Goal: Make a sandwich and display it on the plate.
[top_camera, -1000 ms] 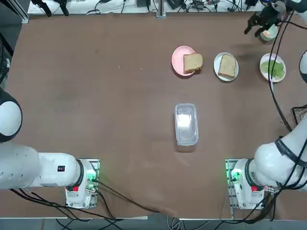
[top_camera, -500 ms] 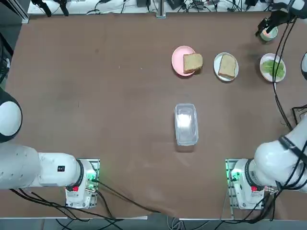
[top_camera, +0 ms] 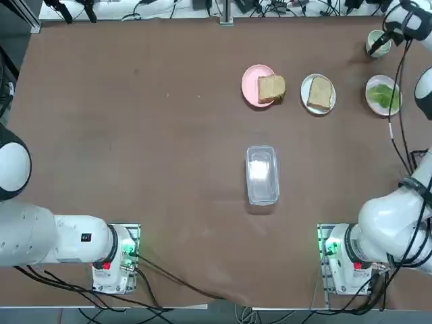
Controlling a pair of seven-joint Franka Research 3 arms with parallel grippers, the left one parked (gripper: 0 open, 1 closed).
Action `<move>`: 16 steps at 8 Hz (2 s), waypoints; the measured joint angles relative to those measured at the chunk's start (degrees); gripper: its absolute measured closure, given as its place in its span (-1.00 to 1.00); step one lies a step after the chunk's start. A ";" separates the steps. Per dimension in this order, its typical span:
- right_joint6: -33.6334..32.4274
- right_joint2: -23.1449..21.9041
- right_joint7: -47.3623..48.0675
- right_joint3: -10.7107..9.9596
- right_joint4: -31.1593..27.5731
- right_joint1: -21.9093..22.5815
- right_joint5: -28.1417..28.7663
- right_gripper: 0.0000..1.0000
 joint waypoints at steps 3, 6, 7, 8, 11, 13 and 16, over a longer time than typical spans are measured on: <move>2.56 4.45 -1.70 0.01 2.54 -0.46 -0.59 -0.58; 2.80 4.91 -1.82 0.05 2.69 -0.42 -1.88 0.14; 2.85 4.95 -1.83 0.05 2.78 -0.42 -1.88 0.55; 2.94 4.86 -1.83 0.15 3.27 -0.40 -1.88 0.88; -1.23 2.34 -0.21 0.73 4.94 0.25 -1.84 0.89; -11.60 -2.41 5.84 1.54 6.03 2.12 -1.52 0.89; -29.56 -9.35 22.23 2.15 5.89 8.89 7.61 0.90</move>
